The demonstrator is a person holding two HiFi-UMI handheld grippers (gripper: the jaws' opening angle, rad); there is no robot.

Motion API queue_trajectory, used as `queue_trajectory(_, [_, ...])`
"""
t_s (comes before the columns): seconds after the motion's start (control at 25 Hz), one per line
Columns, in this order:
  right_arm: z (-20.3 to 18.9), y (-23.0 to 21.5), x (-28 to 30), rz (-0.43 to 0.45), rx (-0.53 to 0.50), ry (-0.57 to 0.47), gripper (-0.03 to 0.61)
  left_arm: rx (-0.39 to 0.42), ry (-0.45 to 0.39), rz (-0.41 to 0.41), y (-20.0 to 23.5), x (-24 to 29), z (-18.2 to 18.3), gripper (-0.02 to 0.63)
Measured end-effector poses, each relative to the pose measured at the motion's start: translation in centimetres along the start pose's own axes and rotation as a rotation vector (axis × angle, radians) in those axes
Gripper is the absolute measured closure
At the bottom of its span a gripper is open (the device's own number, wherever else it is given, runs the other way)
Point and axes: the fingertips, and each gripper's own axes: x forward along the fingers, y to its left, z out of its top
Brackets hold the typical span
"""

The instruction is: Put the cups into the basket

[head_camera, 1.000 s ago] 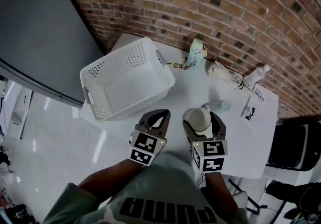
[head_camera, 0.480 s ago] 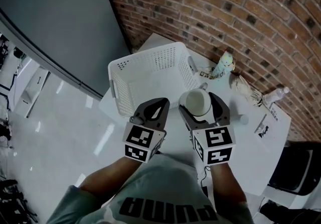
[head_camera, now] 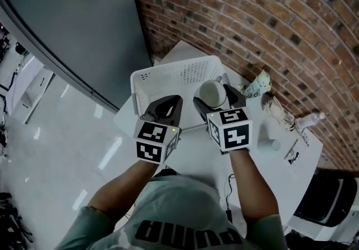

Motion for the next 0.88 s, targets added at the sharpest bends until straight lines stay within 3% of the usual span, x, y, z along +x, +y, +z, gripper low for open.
queue_trajectory(0.52, [-3.3, -2.1, 10.0, 0.019, 0.053, 0.213, 0.193, -0.072, 0.101, -0.013, 4.1, 6.3, -1.2, 0.606])
queue_trajectory(0.88, [-6.1, -2.9, 14.9, 0.045, 0.027, 0.353, 0.195, -0.134, 0.184, -0.02, 5.5, 9.4, -3.7, 0.606])
